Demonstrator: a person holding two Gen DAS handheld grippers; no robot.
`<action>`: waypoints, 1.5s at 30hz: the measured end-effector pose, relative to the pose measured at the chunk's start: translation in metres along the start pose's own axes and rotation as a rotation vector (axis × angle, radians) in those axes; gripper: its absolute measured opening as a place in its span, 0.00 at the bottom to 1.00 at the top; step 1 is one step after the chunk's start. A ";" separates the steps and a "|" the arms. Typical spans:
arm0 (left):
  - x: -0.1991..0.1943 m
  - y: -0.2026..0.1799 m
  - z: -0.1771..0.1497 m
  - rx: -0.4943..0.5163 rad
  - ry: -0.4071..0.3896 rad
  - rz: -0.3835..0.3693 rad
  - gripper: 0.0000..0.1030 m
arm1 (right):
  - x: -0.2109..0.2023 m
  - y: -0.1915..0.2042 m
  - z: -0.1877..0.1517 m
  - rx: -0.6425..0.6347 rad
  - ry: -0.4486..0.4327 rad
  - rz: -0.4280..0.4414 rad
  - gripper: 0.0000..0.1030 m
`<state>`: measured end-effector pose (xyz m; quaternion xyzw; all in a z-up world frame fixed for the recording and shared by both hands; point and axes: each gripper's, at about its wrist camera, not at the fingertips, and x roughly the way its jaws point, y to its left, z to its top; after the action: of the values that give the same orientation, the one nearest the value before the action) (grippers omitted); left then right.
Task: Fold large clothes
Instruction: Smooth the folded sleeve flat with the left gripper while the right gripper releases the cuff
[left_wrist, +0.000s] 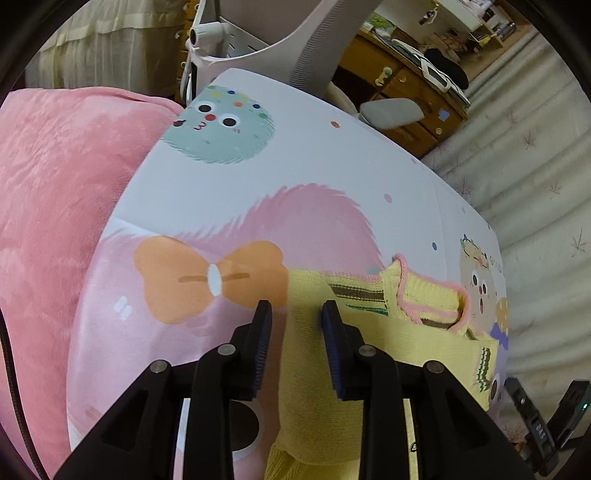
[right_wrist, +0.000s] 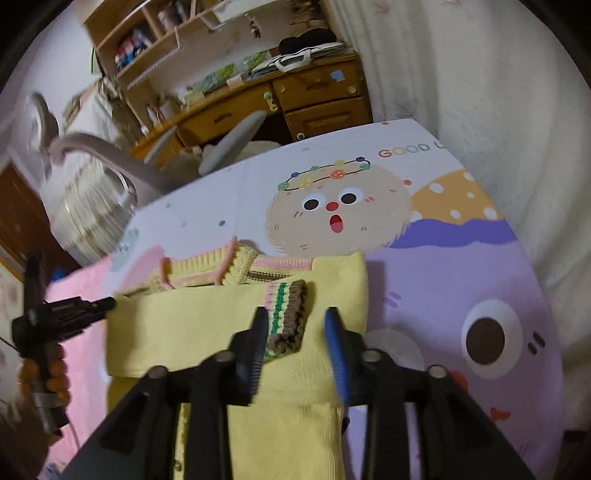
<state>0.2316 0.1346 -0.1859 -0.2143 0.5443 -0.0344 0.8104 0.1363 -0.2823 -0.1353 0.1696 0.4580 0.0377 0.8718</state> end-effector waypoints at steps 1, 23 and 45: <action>-0.001 -0.001 0.000 0.006 -0.002 0.006 0.25 | 0.000 -0.001 -0.002 0.003 0.015 0.012 0.32; -0.012 -0.043 -0.081 0.213 0.065 0.171 0.27 | 0.009 0.025 -0.016 -0.039 0.029 -0.032 0.10; -0.042 -0.044 -0.088 0.282 0.071 0.242 0.57 | -0.008 0.062 -0.035 -0.148 0.056 -0.167 0.16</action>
<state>0.1436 0.0798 -0.1604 -0.0300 0.5840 -0.0200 0.8110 0.1087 -0.2168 -0.1272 0.0651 0.4906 0.0033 0.8690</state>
